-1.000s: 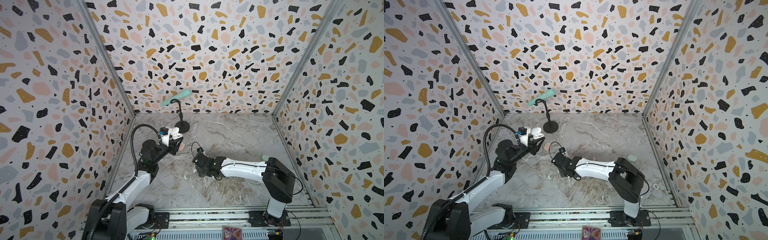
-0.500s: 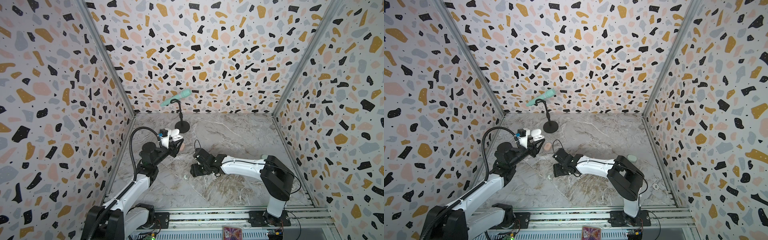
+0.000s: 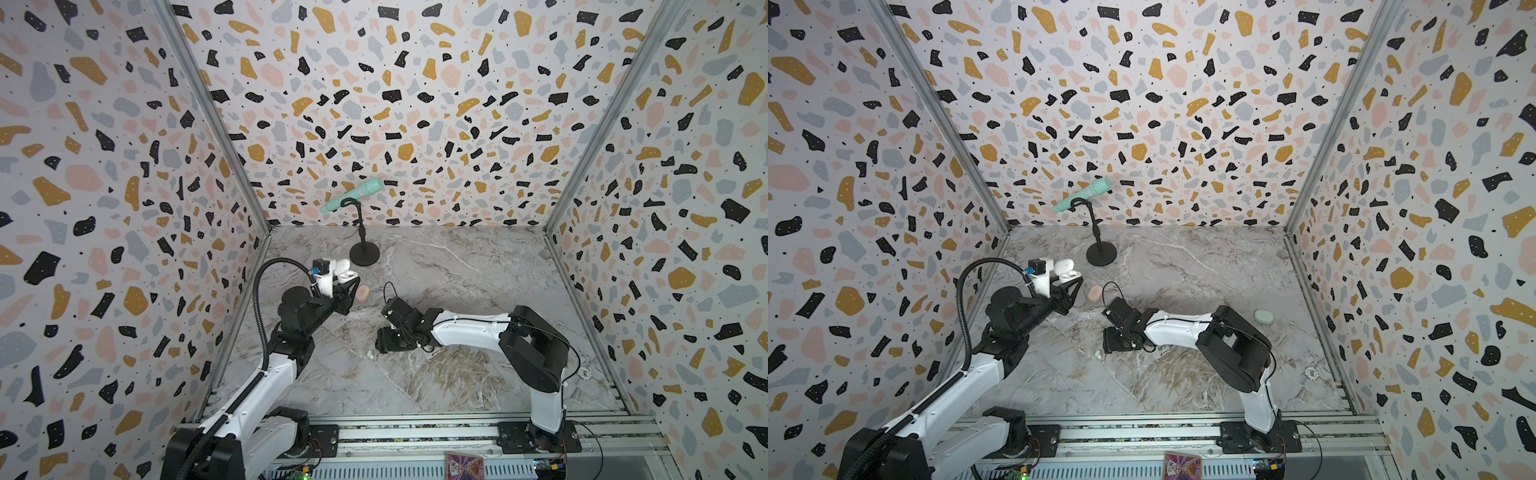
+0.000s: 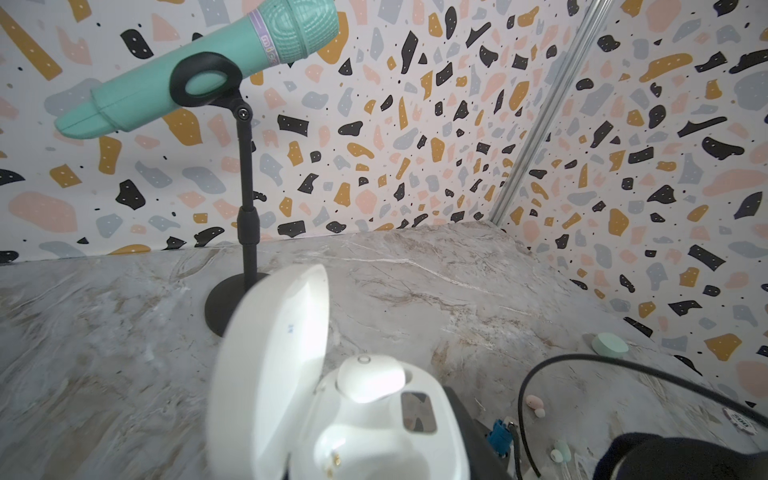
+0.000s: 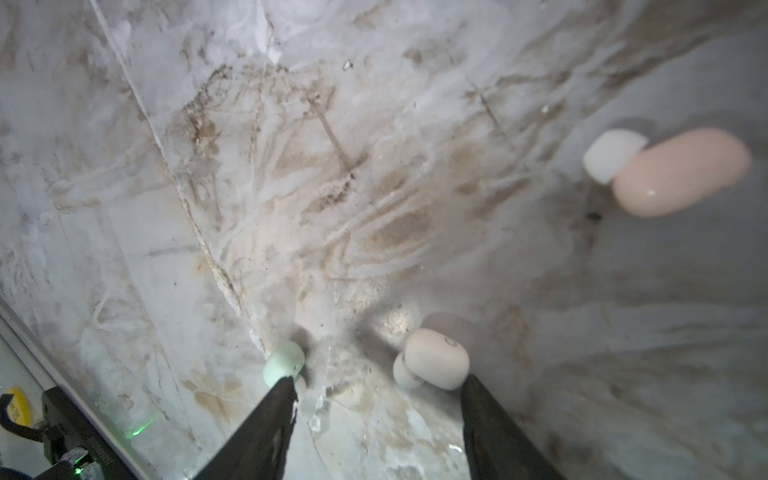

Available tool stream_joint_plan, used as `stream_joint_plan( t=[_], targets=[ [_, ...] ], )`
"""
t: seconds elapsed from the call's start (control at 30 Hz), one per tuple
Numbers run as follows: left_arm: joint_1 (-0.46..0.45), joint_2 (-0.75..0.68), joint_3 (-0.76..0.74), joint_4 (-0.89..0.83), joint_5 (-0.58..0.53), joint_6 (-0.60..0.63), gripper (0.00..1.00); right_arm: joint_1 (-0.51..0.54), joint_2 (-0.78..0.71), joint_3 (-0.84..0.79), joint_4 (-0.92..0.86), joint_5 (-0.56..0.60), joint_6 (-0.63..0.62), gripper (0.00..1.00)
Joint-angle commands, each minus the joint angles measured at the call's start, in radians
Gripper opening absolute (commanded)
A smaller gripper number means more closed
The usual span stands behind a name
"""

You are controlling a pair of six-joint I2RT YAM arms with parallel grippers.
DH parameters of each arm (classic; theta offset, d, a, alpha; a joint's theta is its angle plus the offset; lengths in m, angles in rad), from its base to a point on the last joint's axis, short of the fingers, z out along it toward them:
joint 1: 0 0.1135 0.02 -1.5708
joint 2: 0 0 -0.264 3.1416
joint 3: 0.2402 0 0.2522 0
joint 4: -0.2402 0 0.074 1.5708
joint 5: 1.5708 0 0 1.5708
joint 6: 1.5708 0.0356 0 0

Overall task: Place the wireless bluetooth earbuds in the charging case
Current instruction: 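Shift the right gripper above another white earbud, then lower the right gripper and grasp the white earbud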

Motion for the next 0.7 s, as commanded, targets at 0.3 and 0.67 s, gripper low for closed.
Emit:
stream_joint_plan(
  t=[0.3,0.67],
  targets=[
    [-0.004,-0.006,-0.005,0.023,-0.008,0.006,0.08,-0.003,0.086,0.141,-0.098,0.004,-0.044,0.64],
    [-0.004,-0.012,-0.004,0.018,-0.002,0.013,0.08,0.003,0.122,0.27,-0.294,0.134,-0.097,0.56]
  ],
)
